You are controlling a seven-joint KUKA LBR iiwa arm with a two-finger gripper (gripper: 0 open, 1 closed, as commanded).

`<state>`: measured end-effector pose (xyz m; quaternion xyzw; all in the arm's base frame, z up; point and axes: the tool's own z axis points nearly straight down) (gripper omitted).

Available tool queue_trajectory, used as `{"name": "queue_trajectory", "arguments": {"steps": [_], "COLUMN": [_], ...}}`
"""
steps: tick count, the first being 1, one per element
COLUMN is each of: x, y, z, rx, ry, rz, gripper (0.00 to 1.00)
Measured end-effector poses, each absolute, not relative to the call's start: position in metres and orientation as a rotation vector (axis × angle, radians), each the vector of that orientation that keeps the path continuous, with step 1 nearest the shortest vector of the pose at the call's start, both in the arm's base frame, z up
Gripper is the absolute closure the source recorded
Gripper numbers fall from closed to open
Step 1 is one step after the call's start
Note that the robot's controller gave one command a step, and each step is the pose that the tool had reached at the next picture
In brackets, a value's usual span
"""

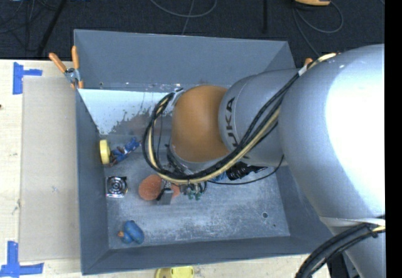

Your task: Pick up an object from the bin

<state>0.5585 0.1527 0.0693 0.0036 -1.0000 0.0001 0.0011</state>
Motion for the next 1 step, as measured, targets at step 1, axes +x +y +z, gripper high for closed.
{"name": "queue_trajectory", "arguments": {"steps": [1], "x": [0.5311], "y": [0.1593], "z": [0.1848], "rx": [0.001], "ry": [-3.142], "rz": [0.0], "gripper": [1.0]}}
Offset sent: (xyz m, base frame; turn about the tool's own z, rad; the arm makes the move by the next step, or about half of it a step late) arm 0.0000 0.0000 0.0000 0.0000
